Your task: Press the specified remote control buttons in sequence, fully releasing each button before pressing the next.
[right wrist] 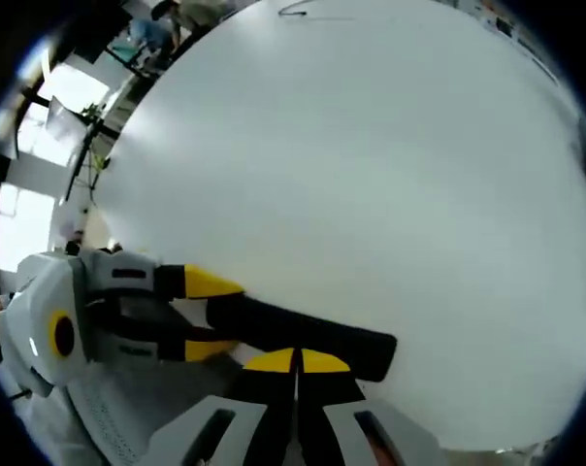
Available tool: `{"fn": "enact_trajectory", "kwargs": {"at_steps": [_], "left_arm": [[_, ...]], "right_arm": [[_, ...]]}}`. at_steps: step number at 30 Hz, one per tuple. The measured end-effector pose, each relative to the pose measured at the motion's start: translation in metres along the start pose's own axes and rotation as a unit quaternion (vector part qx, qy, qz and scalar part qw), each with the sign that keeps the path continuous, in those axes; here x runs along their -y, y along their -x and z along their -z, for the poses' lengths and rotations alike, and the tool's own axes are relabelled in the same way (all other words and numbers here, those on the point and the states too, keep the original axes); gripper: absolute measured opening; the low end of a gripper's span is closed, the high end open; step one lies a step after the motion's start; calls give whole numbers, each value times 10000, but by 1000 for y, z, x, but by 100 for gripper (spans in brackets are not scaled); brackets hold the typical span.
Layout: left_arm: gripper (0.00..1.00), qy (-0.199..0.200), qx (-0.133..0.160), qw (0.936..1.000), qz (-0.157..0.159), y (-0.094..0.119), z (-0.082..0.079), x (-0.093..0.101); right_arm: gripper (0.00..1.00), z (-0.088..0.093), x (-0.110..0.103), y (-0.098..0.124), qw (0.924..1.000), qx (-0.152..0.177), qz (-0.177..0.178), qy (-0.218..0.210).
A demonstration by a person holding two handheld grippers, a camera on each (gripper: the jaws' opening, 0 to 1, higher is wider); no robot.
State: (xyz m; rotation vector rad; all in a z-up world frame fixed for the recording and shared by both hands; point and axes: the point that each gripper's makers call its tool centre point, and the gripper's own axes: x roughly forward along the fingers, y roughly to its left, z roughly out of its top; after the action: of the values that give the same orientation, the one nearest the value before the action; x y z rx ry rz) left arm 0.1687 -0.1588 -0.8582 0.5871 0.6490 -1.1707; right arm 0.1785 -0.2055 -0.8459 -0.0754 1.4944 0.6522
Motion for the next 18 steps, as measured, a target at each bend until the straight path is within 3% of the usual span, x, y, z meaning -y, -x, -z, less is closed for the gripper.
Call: {"fn": "enact_trajectory", "kwargs": {"at_steps": [3, 18], "left_arm": [[24, 150, -1, 9999, 11, 0, 1, 0], [24, 114, 21, 9999, 13, 0, 1, 0]], "right_arm": [[0, 2, -3, 0, 10000, -8, -34, 22], [0, 8, -2, -13, 9997, -165, 62, 156]]}}
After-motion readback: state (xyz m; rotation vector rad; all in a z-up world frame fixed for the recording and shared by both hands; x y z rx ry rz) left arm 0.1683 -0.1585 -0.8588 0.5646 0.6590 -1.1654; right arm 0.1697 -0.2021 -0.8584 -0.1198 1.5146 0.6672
